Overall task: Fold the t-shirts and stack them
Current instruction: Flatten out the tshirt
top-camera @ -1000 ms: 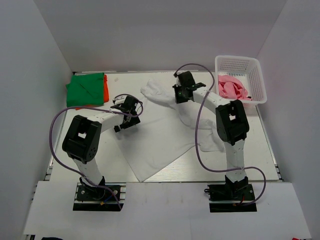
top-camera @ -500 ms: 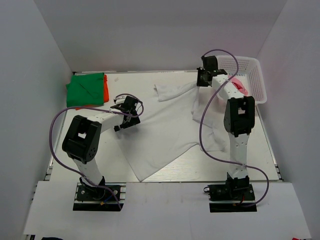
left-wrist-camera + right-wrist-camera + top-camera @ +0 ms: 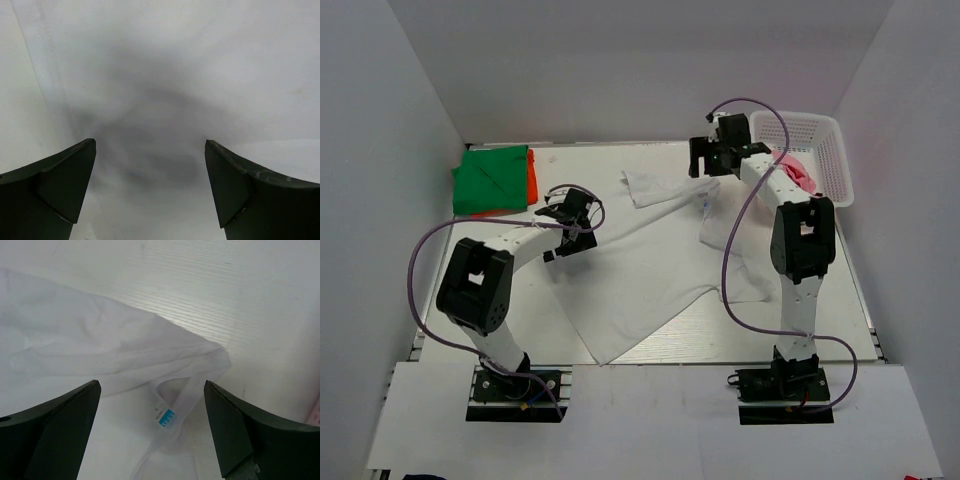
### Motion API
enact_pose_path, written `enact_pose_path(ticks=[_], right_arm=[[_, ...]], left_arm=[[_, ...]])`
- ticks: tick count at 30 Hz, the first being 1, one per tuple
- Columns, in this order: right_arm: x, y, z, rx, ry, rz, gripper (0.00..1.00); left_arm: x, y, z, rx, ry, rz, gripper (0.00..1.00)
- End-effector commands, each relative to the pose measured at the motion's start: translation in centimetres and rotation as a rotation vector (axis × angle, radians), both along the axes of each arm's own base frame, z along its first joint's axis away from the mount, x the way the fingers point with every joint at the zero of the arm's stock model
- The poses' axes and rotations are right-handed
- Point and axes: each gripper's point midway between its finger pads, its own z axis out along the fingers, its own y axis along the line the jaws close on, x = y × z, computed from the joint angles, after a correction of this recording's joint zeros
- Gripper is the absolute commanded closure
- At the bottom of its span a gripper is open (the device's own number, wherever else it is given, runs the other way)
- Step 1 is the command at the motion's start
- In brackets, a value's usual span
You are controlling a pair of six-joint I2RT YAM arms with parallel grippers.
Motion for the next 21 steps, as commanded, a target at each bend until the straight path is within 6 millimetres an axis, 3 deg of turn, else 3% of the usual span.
enact_pose_path(ticks=[1, 2, 4, 5, 7, 8, 13, 16, 17, 18, 21], right_arm=[[-1.5, 4.3, 3.4, -0.018, -0.120, 0.212, 0.10], [-2.5, 6.7, 2.8, -0.072, -0.138, 0.302, 0.10], [-3.1, 8.4, 2.1, -0.102, -0.146, 0.360, 0.10], [-3.8, 10.6, 1.2, -0.129, -0.142, 0.413, 0.10], [-4.2, 11.9, 0.7, -0.138, -0.132, 0.449, 0.10], [-4.4, 12.8, -0.6, -0.143, -0.110, 0.463, 0.10], [-3.6, 17.2, -1.8, -0.192, -0.166, 0.522, 0.10], [-3.1, 18.4, -3.0, -0.203, -0.180, 0.514, 0.10], [-2.6, 17.9, -3.3, -0.237, -0.187, 0.477, 0.10], [-2.7, 18.0, -4.8, -0.252, -0.163, 0.472, 0.10], [-2.2, 17.1, -5.6, -0.285, -0.141, 0.419, 0.15]], left_arm=[[1.7, -0.4, 5.4, -0.074, -0.135, 0.010, 0.00], [1.6, -0.6, 5.5, -0.087, -0.141, 0.005, 0.00], [1.7, 0.1, 5.7, -0.070, -0.170, 0.046, 0.00], [1.9, 0.0, 5.8, -0.074, -0.179, 0.046, 0.00], [2.2, 0.0, 5.9, -0.072, -0.185, 0.058, 0.00], [2.4, 0.0, 5.4, -0.068, -0.177, 0.058, 0.00], [4.2, 0.5, 4.5, -0.042, -0.172, 0.108, 0.00], [4.5, 0.6, 2.7, -0.045, -0.137, 0.111, 0.00], [5.1, 0.7, 2.7, -0.048, -0.145, 0.120, 0.00], [5.0, 0.8, 2.2, -0.043, -0.134, 0.120, 0.00], [4.9, 1.1, 1.0, -0.038, -0.103, 0.127, 0.00]])
